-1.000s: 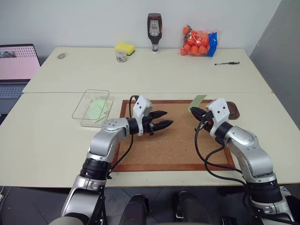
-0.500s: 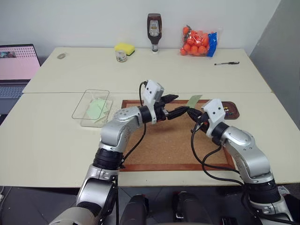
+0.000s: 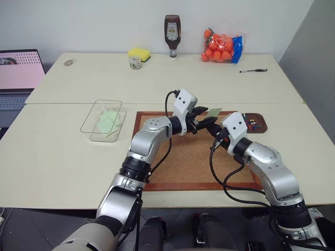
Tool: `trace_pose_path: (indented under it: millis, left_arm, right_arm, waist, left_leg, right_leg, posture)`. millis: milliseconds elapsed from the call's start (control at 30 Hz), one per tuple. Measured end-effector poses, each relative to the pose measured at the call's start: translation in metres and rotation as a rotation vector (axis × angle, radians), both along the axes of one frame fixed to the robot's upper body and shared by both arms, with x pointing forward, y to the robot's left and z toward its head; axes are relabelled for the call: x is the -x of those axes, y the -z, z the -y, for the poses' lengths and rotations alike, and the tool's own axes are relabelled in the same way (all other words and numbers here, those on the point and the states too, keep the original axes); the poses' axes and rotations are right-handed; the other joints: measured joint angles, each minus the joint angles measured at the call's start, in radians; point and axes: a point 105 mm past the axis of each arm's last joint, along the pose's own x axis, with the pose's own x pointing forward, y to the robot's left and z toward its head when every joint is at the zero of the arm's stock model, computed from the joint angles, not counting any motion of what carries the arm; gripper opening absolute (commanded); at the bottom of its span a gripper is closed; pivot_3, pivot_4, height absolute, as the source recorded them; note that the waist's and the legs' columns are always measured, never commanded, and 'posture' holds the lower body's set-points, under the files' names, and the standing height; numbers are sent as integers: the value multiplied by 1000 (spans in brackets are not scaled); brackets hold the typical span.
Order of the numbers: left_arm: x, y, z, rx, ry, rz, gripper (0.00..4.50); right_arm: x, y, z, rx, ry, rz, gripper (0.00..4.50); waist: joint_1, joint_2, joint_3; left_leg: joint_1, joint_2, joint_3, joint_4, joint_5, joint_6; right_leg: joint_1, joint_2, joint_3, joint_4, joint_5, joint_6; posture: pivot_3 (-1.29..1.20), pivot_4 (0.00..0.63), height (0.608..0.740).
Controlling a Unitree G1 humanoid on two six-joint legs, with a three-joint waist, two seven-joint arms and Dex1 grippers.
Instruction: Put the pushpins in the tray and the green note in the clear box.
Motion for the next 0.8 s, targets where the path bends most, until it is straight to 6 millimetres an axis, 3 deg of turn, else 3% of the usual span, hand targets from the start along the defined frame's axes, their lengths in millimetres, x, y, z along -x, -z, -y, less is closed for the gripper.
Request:
trace_pose_path:
  millis: [367, 667, 800]
  left_arm:
    - [-8, 11, -7, -35, -61, -35, 78]
    - [-8, 18, -9, -40, -70, -113, 20]
    - [-12, 19, -12, -24, -110, -148, 20]
  right_arm:
    - [0, 0, -1, 3, 1, 5, 0]
    - [0, -2, -4, 15, 6, 35, 0]
    - [1, -12, -5, 18, 1, 120, 0]
  waist:
    - [0, 0, 0]
    - [0, 0, 0]
    - [0, 0, 0]
  left_leg:
    - [0, 0, 0, 0, 0, 0]
    - [0, 0, 0, 0, 0, 0]
    - [0, 0, 0, 0, 0, 0]
  right_leg:
    - [0, 0, 0, 0, 0, 0]
    - [0, 0, 0, 0, 0, 0]
    - [0, 0, 0, 0, 0, 0]
  posture:
    - [0, 150, 740]
    - [0, 150, 740]
    - [0, 150, 740]
